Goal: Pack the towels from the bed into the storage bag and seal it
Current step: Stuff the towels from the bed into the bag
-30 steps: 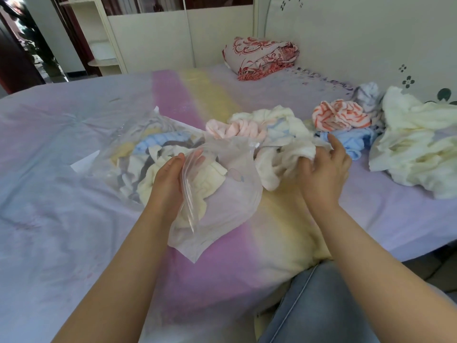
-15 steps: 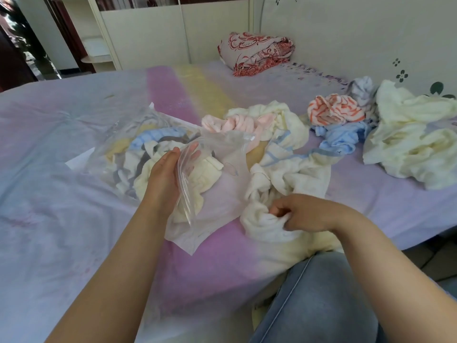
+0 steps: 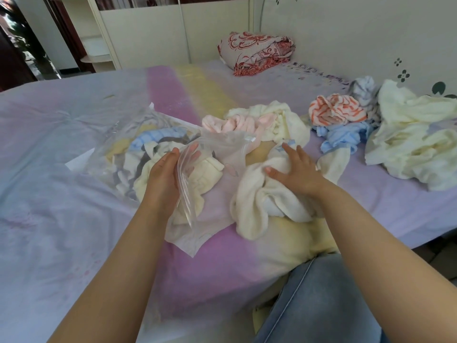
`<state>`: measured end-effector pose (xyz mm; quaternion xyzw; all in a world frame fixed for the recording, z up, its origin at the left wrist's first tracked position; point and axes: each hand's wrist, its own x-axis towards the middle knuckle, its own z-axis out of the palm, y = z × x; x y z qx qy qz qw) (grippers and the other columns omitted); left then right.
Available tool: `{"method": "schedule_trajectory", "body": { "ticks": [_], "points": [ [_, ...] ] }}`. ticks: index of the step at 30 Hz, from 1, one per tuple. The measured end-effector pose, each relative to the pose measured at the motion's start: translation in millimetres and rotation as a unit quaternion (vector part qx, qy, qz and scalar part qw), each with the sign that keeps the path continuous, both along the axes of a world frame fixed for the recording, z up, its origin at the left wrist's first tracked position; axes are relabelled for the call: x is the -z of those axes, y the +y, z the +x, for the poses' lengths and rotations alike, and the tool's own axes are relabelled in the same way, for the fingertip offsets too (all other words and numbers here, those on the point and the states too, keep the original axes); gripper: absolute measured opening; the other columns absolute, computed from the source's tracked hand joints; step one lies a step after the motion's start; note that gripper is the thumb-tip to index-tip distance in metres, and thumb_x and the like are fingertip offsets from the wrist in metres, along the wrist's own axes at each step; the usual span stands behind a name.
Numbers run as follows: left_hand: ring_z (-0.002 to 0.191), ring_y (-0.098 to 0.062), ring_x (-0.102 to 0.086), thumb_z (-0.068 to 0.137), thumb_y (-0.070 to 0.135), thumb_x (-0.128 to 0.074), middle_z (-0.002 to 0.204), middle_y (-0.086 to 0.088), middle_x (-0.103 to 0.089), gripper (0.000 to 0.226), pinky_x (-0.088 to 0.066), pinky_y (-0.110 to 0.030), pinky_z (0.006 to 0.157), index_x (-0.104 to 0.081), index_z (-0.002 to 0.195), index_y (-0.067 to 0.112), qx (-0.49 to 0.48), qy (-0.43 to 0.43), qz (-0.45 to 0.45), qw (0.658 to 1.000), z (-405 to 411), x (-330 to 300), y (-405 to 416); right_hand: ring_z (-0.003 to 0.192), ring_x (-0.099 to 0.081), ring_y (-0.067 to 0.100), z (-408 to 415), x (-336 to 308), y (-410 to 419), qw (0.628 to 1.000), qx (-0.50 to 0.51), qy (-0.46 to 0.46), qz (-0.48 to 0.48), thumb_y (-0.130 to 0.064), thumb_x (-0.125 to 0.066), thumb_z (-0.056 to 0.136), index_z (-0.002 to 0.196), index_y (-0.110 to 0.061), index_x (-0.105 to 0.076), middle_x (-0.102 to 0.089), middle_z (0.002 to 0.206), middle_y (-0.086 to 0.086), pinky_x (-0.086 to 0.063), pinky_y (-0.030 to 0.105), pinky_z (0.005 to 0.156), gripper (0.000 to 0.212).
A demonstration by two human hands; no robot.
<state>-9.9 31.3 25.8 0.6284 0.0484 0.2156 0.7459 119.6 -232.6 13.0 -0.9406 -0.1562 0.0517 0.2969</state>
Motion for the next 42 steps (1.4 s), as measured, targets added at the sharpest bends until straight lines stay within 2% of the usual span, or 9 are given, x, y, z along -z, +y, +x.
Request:
{"method": "schedule_trajectory", "body": {
  "ticks": [4,7,9,12,22,26,31,37,42],
  "points": [
    [0.123,-0.012,-0.062,0.101,0.033,-0.038,0.128,0.004,-0.069,0.039,-0.043,-0.038,0.104,-0.07,0.12,0.02,0.005,0.0,0.005,1.0,-1,2,1,0.145,0.013,0.033,-4,12,-2,0.972,-0.11,0.123,-0.167,-0.078,-0.068,0.05,0.144,-0.034,0.024,0.026,0.156,0.006,-0.007,0.051,0.116,0.139],
    [0.123,-0.013,-0.062,0.102,0.032,-0.038,0.127,0.003,-0.069,0.039,-0.042,-0.038,0.105,-0.071,0.119,0.02,0.002,-0.003,0.012,1.0,0,1,0,0.146,-0.006,0.034,-5,20,7,0.956,-0.14,0.113,-0.23,-0.056,-0.075,0.065,0.147,-0.024,0.02,0.0,0.159,0.013,-0.017,0.045,0.117,0.13],
    [0.123,-0.012,-0.062,0.102,0.031,-0.037,0.128,0.003,-0.069,0.039,-0.043,-0.037,0.104,-0.069,0.121,0.019,0.003,-0.007,0.013,1.0,0,0,-1,0.135,-0.037,0.033,-2,21,10,0.961,-0.145,0.115,-0.207,-0.047,-0.073,0.072,0.146,-0.017,-0.024,-0.042,0.14,0.015,-0.035,0.04,0.108,0.094],
    [0.122,-0.011,-0.062,0.102,0.031,-0.038,0.127,0.004,-0.07,0.037,-0.043,-0.035,0.102,-0.071,0.118,0.021,0.005,-0.01,0.011,1.0,-1,-3,-2,0.079,-0.062,0.017,-12,19,4,0.961,-0.193,0.109,-0.168,-0.037,-0.064,0.081,0.075,-0.018,-0.059,-0.064,0.079,0.003,-0.048,0.03,0.074,0.021],
    [0.094,0.002,-0.071,0.106,0.025,-0.035,0.096,0.015,-0.078,0.039,-0.056,-0.024,0.091,-0.062,0.128,0.006,-0.021,0.019,-0.015,0.999,-3,-8,-5,0.095,-0.069,0.013,-60,-71,-14,0.856,-0.282,0.261,0.346,-0.003,-0.059,0.073,0.09,-0.019,-0.075,-0.074,0.103,0.003,-0.053,0.016,0.068,0.028],
    [0.12,-0.008,-0.063,0.105,0.027,-0.036,0.122,0.006,-0.072,0.039,-0.051,-0.022,0.09,-0.075,0.111,0.023,0.022,0.003,-0.038,0.999,-9,-13,-6,0.111,-0.063,0.023,-71,-44,44,0.963,-0.192,0.007,0.189,-0.033,-0.067,0.085,0.116,0.018,-0.05,-0.051,0.129,0.025,-0.044,0.014,0.078,0.062],
    [0.121,-0.009,-0.063,0.103,0.029,-0.041,0.122,0.003,-0.072,0.039,-0.05,-0.025,0.094,-0.079,0.103,0.028,0.036,-0.005,-0.041,0.998,-9,-18,-7,0.104,-0.055,0.026,-77,32,79,0.978,-0.039,-0.157,-0.131,-0.042,-0.05,0.087,0.13,-0.01,-0.036,-0.056,0.119,0.007,-0.044,0.036,0.075,0.056],
    [0.112,-0.016,-0.069,0.099,0.037,-0.047,0.117,-0.005,-0.074,0.035,-0.055,-0.02,0.083,-0.075,0.111,0.02,0.034,0.006,0.023,0.999,-7,-13,-9,0.138,-0.022,0.038,-70,4,40,0.998,-0.013,0.011,-0.065,-0.082,-0.051,0.061,0.143,-0.041,-0.001,-0.007,0.155,0.0,-0.032,0.054,0.102,0.105],
    [0.111,-0.019,-0.069,0.093,0.046,-0.054,0.115,-0.003,-0.074,0.036,-0.054,-0.026,0.09,-0.074,0.109,0.022,0.022,0.036,0.072,0.997,-3,-11,-13,0.095,-0.058,0.023,-82,1,21,0.978,-0.092,0.135,-0.133,-0.079,-0.047,0.071,0.145,-0.033,-0.008,-0.047,0.131,0.009,-0.046,0.028,0.063,0.095]
  ]
}}
